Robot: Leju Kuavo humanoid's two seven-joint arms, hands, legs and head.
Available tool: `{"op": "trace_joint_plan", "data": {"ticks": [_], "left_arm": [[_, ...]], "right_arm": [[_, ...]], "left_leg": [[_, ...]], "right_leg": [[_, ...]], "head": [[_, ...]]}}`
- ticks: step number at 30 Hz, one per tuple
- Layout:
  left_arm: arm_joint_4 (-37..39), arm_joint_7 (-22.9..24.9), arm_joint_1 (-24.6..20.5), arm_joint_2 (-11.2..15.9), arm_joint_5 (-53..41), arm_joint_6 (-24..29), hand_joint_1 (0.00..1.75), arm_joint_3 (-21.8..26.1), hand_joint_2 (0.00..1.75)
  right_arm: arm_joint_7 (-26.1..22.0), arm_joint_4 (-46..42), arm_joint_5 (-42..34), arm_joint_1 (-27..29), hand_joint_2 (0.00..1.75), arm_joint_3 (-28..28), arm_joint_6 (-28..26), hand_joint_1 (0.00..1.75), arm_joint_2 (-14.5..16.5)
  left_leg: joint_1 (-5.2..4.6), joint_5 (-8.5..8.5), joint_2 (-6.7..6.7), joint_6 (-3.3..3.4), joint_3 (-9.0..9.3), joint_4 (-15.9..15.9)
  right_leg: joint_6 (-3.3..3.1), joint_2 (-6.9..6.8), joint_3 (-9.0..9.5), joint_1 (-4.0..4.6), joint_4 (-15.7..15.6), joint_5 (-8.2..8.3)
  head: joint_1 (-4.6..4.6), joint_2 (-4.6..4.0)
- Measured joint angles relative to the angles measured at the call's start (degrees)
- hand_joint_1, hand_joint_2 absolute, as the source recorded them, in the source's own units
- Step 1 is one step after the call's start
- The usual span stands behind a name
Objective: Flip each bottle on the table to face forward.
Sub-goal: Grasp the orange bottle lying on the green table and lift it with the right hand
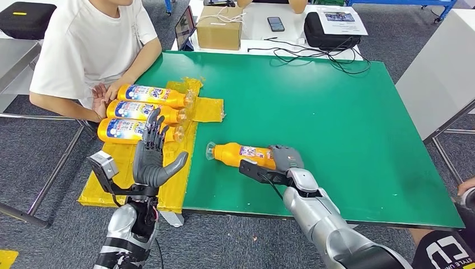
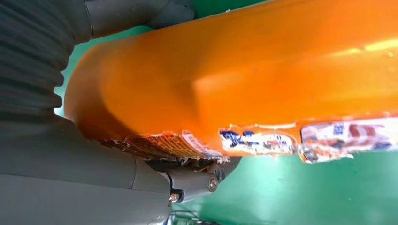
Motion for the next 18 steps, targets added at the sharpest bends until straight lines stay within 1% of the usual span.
{"op": "trace_joint_plan", "data": {"ticks": [3, 5, 8, 10, 12, 15, 18], "left_arm": [[0.1, -0.1, 0.0, 0.0, 0.4, -0.2, 0.00, 0.2, 1.75], [0.5, 0.6, 0.0, 0.0, 1.3, -0.3, 0.00, 0.3, 1.75], [3.4, 4.6, -0.3, -0.3, 4.0, 0.4, 0.00, 0.3, 1.75], [6.8, 6.0, -0.3, -0.7, 5.4, 1.0, 0.00, 0.2, 1.75], [10.5, 5.2, 0.1, -1.0, 4.7, 1.6, 0.00, -0.3, 1.75], [15.6, 3.4, 1.4, -1.0, 1.4, 1.9, 0.00, -1.2, 1.75], [19.0, 2.1, 2.6, -1.0, -1.2, 0.4, 0.00, -2.1, 1.75]], "right_arm": [[-7.2, -0.1, -5.6, 1.3, 1.75, -0.9, -3.8, 1.75, 0.3], [-12.4, -0.6, -9.9, 2.8, 1.75, -1.9, -8.0, 1.75, 0.8], [-21.7, -4.0, -19.8, 6.6, 1.75, -4.4, -16.9, 1.75, 2.0], [-26.6, -8.2, -26.5, 9.6, 1.75, -5.7, -20.8, 1.75, 3.0], [-28.8, -14.0, -30.7, 12.6, 1.75, -6.2, -23.9, 1.75, 3.6], [-28.9, -22.8, -34.1, 16.1, 1.75, -6.2, -28.4, 1.75, 3.7], [-29.6, -29.1, -37.4, 18.0, 1.75, -6.4, -29.5, 1.75, 3.2]], "left_leg": [[0.01, -0.01, 0.09, -0.01, 0.03, 0.0], [0.01, -0.01, 0.05, -0.01, 0.02, 0.0], [0.01, 0.02, -0.12, 0.00, -0.16, 0.0], [0.01, 0.05, -0.16, 0.00, -0.35, 0.0], [0.00, 0.05, -0.14, 0.01, -0.47, 0.0], [-0.03, 0.04, -0.13, 0.01, -0.66, 0.0], [-0.07, 0.03, -0.13, 0.03, -0.86, 0.0]], "right_leg": [[0.00, 0.04, 0.03, 0.01, 0.0, 0.00], [0.00, 0.03, 0.01, 0.01, 0.0, 0.00], [0.01, -0.04, -0.07, 0.01, 0.0, -0.01], [0.01, -0.05, -0.23, 0.00, 0.0, -0.01], [0.01, -0.04, -0.35, -0.01, 0.0, 0.00], [0.02, -0.04, -0.53, -0.03, 0.0, -0.01], [0.02, -0.05, -0.72, -0.05, 0.0, -0.01]], "head": [[-0.01, 0.00], [-0.02, 0.00], [-0.02, 0.00], [-0.02, 0.00], [-0.03, 0.00], [-0.02, 0.00], [-0.02, 0.00]]}}
